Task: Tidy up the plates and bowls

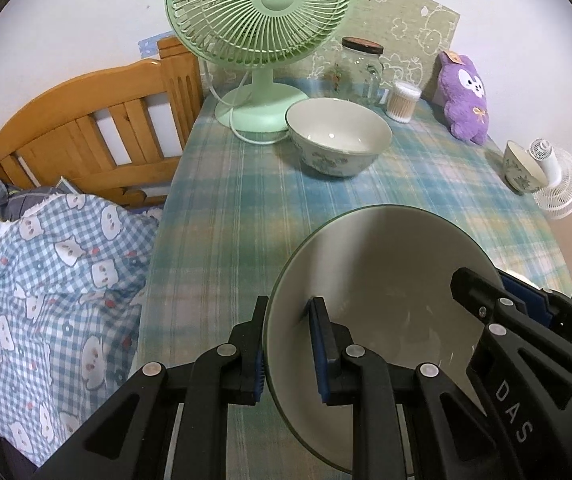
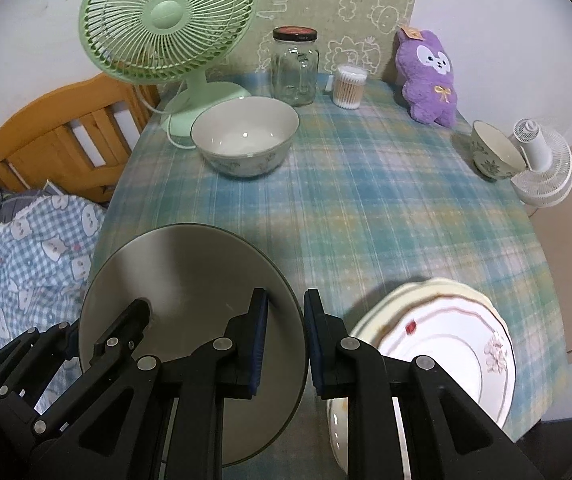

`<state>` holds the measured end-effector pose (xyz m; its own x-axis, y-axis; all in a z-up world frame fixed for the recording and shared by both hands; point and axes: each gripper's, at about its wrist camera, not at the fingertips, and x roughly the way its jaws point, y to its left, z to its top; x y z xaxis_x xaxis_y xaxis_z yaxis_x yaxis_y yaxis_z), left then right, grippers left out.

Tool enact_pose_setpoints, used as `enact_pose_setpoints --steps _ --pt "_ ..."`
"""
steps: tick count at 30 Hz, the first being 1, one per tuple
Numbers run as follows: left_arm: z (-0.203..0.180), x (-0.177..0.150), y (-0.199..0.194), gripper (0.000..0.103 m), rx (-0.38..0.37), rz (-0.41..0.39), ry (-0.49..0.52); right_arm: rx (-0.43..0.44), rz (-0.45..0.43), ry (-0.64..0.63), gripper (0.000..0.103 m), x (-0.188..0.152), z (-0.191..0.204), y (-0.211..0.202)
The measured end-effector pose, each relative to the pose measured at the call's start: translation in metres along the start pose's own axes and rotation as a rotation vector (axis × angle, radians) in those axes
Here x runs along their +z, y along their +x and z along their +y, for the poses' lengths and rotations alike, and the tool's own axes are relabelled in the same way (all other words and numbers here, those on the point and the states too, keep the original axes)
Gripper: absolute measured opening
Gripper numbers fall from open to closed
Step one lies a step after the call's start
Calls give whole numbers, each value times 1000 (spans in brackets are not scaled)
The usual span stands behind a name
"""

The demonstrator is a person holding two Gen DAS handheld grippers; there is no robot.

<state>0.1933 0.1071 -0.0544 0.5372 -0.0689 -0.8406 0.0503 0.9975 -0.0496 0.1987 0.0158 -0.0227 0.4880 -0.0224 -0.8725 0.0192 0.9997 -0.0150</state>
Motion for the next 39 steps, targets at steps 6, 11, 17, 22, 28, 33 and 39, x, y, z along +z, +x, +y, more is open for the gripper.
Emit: enact_pose_setpoints --steps 6,11,17,22,28,33,39 --pt "-3 -24 -6 17 -5 18 -17 9 14 -1 22 -25 -7 -6" --pt "-4 -39 -5 17 -9 36 -24 13 26 -8 22 -38 -8 -5" --pt "-10 -47 -2 17 8 48 -9 10 47 -7 22 -44 -9 3" --pt "-10 -54 5 17 7 70 -3 -1 77 -7 22 -49 -9 11" --pt "-10 -62 14 17 -9 100 -7 -21 100 -13 22 -55 -9 19" --pt "-15 -61 14 20 8 91 23 -29 109 -13 22 -54 -8 21" --pt "-13 -56 12 42 8 95 44 8 135 -3 22 -50 -13 22"
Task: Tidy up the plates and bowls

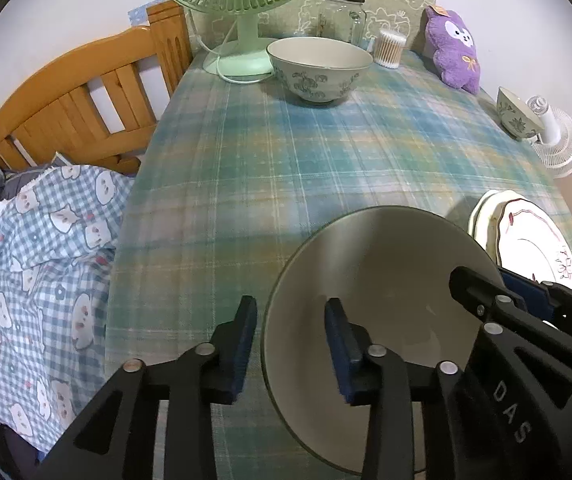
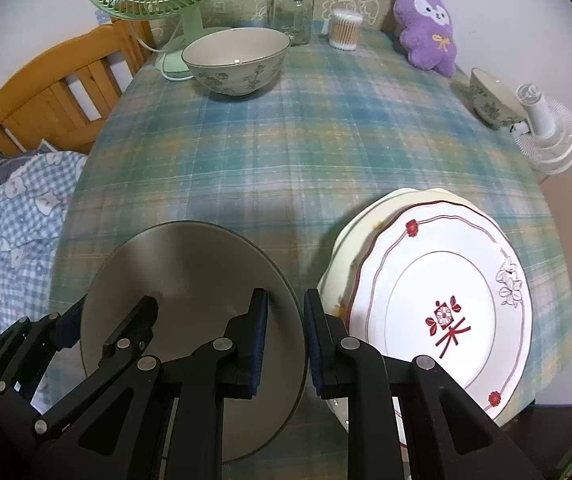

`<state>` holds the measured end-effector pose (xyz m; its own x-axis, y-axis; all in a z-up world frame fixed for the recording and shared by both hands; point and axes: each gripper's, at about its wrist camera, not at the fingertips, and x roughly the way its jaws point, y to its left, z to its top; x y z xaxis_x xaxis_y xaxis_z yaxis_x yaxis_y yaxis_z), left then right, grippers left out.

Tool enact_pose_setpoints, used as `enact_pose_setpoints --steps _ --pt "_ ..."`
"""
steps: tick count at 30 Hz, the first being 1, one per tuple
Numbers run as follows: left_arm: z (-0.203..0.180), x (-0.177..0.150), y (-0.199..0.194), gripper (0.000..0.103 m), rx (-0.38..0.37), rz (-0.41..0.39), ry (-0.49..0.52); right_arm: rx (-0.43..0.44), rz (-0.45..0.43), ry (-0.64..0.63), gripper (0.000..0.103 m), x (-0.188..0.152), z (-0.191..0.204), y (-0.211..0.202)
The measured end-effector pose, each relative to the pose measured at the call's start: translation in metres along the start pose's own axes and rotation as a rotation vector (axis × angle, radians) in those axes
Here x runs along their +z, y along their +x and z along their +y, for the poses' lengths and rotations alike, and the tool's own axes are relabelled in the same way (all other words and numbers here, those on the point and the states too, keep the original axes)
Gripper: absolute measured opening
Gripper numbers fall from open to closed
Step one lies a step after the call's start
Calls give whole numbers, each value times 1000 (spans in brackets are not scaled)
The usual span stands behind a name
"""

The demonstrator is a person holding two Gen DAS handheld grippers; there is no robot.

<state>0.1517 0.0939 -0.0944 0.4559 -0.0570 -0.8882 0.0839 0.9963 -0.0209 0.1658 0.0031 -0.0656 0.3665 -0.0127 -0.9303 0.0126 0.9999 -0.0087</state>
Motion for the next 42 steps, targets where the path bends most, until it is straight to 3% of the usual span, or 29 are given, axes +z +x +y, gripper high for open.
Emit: enact_pose_setpoints --steps 3,4,7,8,13,18,24,42 --pt "5 4 -2 62 3 24 14 -6 -1 6 25 2 -2 -4" --pt "6 5 -4 63 -1 22 15 -2 -4 8 32 2 -3 -7" --pt "10 9 -9 70 -8 14 13 21 -32 5 69 6 -3 -18" --pt "10 11 -12 71 -12 7 14 25 -59 0 72 7 -2 -24" --pt "3 25 -25 72 -29 -23 38 47 -90 -12 74 18 -3 -39" --pt "-3 42 -35 84 -30 -57 13 77 -144 -38 82 39 -8 -50" --pt "-10 67 -45 88 -19 -108 -20 117 -189 -81 87 71 -15 -56" --pt "-20 150 -24 87 90 -197 -135 178 -273 -212 89 177 -26 -31"
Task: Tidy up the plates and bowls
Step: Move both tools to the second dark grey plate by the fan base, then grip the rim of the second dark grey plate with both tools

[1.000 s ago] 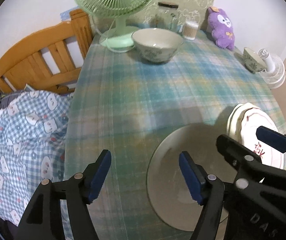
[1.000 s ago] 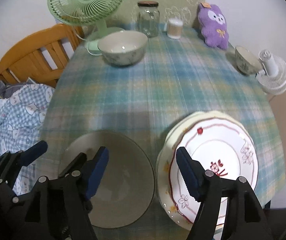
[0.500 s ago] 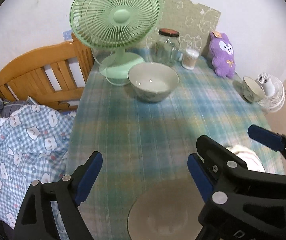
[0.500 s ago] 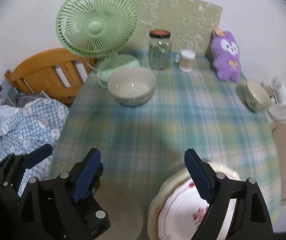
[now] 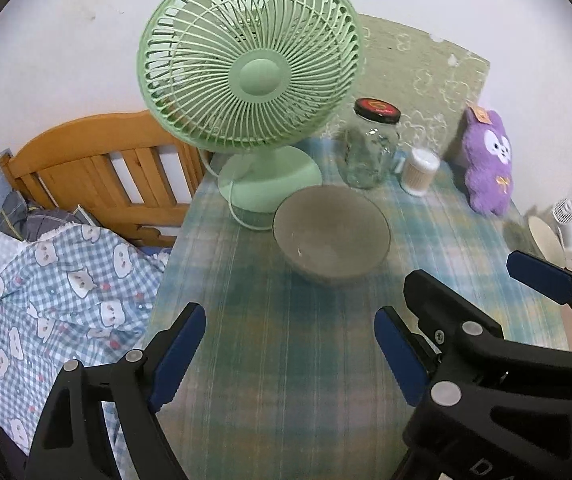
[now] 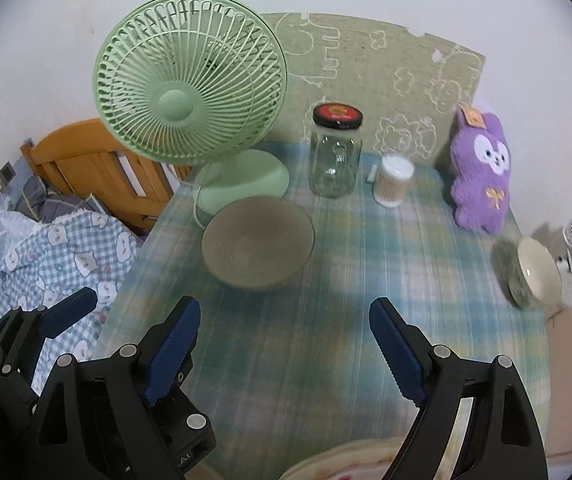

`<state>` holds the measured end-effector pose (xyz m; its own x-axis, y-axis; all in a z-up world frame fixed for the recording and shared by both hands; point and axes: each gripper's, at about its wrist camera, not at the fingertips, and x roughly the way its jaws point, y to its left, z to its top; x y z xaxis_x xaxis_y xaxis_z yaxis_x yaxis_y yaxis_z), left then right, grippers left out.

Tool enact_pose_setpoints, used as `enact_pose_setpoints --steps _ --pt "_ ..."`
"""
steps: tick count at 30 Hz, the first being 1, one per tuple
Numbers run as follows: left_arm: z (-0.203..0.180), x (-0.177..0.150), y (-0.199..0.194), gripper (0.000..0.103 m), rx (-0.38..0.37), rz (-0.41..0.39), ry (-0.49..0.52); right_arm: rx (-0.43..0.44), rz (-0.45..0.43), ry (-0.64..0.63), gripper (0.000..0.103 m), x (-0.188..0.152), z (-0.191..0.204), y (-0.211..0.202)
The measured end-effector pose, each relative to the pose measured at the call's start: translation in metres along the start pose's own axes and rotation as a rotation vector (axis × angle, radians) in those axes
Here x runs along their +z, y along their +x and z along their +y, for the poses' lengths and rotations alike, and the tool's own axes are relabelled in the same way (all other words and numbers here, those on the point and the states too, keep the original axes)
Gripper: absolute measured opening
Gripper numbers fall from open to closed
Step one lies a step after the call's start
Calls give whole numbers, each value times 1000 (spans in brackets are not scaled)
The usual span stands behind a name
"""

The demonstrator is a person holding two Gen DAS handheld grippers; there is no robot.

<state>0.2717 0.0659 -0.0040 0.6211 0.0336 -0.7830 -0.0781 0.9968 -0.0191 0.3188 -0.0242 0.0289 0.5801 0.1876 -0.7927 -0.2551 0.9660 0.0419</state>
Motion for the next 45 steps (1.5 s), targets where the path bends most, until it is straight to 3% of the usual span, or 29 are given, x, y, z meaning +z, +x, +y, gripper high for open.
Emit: enact_pose_setpoints --steps 11,22,30,37,45 --pt "-7 35 39 77 48 -8 -51 41 35 23 87 43 -27 58" --pt "-6 48 87 60 70 -3 -48 51 74 13 63 53 -25 114" --pt "-4 49 120 41 83 47 -41 60 124 36 53 50 -29 154" --pt "-1 48 138 33 72 82 -60 94 156 41 42 51 -26 175" --pt "-4 47 142 30 108 69 -36 75 126 9 40 50 -21 178"
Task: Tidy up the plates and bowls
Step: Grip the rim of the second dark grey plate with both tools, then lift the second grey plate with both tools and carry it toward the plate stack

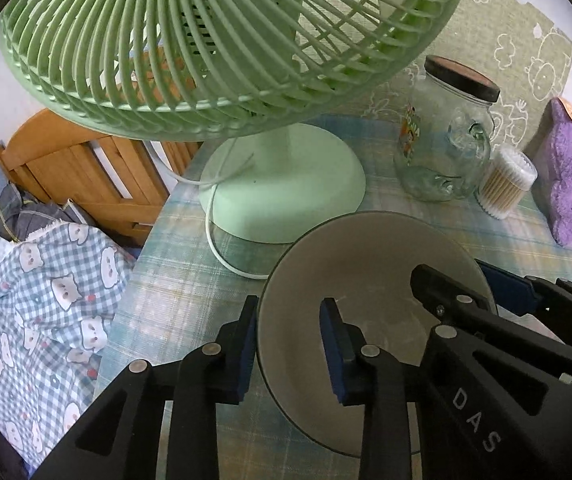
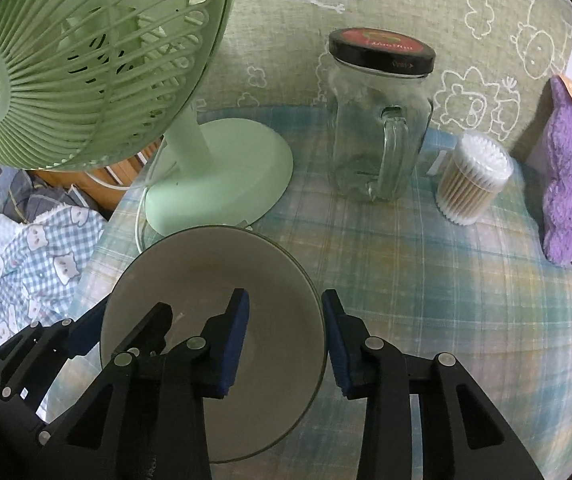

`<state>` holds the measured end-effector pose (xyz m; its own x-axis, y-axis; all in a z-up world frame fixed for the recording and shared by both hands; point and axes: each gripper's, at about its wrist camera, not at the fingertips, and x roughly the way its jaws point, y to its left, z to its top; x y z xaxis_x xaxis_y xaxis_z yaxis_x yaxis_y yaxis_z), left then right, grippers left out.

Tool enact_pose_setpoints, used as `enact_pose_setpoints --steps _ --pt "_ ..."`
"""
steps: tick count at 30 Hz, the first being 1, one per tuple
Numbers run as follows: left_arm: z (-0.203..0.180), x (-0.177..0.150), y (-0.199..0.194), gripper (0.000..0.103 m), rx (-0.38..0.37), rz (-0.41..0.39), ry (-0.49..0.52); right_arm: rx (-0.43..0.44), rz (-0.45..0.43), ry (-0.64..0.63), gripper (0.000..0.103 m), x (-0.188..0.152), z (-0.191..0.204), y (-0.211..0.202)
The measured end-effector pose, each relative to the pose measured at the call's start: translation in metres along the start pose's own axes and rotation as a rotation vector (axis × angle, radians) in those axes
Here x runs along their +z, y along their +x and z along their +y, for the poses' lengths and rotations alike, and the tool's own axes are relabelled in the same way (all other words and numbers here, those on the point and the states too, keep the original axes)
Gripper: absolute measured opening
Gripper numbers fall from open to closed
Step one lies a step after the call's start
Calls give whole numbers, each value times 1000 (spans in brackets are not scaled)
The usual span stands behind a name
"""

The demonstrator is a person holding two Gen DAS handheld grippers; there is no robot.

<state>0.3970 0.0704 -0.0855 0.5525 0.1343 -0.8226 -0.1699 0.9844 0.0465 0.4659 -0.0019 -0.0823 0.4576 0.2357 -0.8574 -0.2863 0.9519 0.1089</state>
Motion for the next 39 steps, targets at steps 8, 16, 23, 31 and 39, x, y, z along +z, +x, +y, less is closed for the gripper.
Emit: enact_pose_setpoints --steps 8,16,23,31,39 --pt "3 1 8 29 -17 28 -35 -22 9 11 34 0 -1 4" --pt "2 0 4 26 3 40 -33 -50 12 13 27 -3 -3 -1" --pt "-2 -4 -3 25 -6 50 -29 -54 18 32 25 -11 -8 -14" --pt "-4 -6 -21 25 -9 41 -23 -60 5 44 23 -17 -8 -37" --pt "-6 -7 -49 25 -24 16 -17 -71 -24 61 22 -21 -5 -73"
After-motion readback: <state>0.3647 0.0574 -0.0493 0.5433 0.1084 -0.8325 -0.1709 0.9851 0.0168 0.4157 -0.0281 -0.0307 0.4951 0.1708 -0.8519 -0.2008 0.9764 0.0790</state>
